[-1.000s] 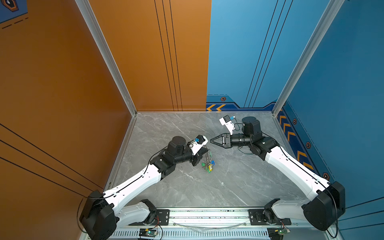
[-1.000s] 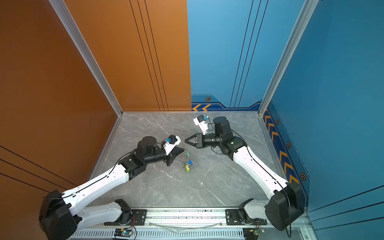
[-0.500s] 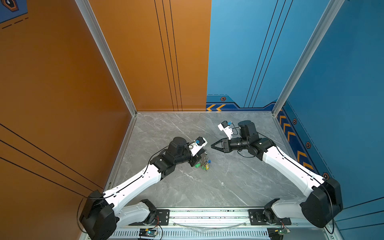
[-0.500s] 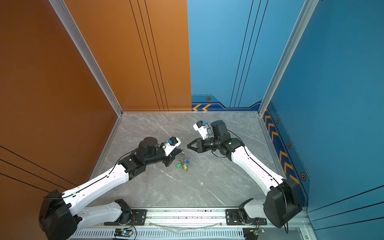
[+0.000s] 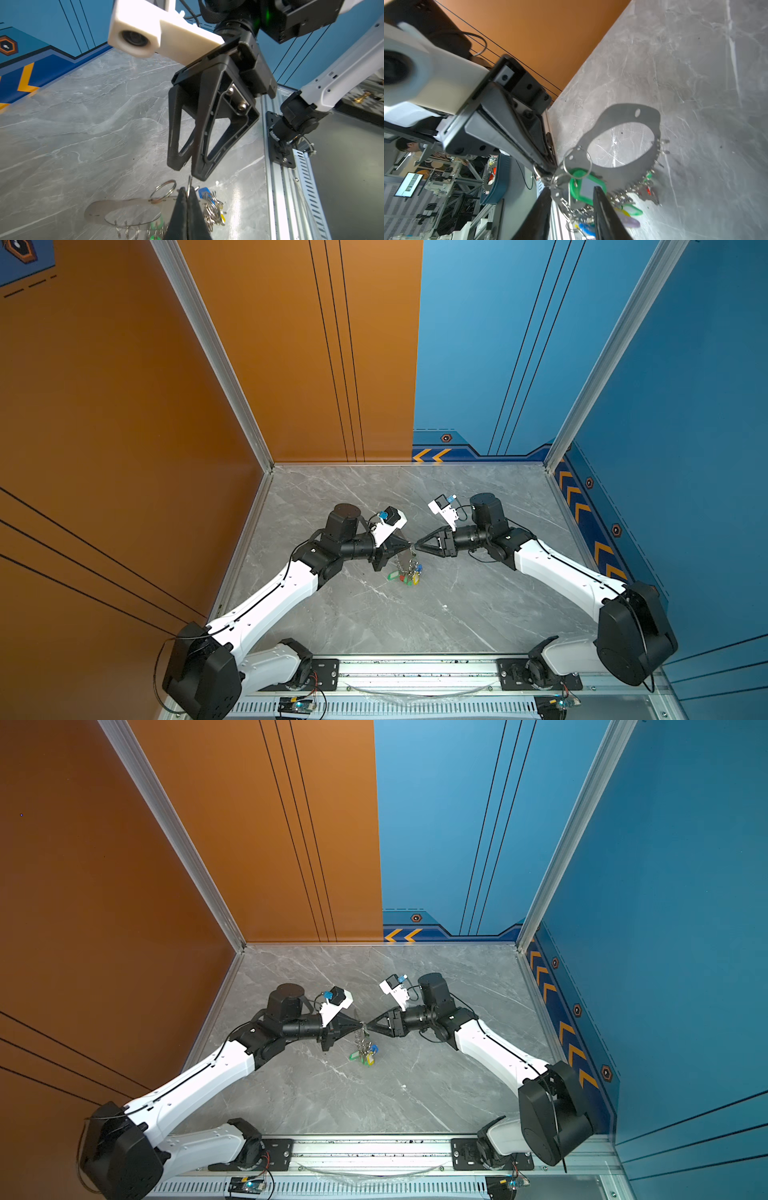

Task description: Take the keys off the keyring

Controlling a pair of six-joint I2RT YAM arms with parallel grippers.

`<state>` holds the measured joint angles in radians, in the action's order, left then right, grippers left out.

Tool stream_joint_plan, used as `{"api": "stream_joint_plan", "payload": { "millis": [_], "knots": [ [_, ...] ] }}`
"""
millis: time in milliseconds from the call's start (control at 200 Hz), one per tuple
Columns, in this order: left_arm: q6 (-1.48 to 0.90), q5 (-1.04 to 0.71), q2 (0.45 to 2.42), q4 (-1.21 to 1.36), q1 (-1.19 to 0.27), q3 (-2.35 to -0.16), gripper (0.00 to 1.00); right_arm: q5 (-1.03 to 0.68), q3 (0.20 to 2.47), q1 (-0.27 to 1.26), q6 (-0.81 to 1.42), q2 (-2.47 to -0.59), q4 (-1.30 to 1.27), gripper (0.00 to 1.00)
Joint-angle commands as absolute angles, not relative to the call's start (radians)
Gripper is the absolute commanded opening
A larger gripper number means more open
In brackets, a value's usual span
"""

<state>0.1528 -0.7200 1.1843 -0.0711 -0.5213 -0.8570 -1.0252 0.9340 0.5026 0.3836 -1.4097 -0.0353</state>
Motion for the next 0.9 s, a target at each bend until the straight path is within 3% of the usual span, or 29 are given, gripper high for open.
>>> {"api": "stream_joint_plan", "payload": {
  "millis": [0,476,896],
  "knots": [
    [0.114,-0.845,1.192,-0.02,-0.502,-0.893,0.0,-1.09,0.95,0.518,0.433,-1.433,-0.14,0.38],
    [0.052,-0.896,1.186,0.067,-0.46,-0.887,0.0,-1.061,0.921,0.477,0.38,-1.424,-0.032,0.45],
    [0.02,-0.929,1.218,0.099,-0.458,-0.896,0.0,-1.152,0.927,0.542,0.599,-1.472,-0.367,0.52]
  ]
}}
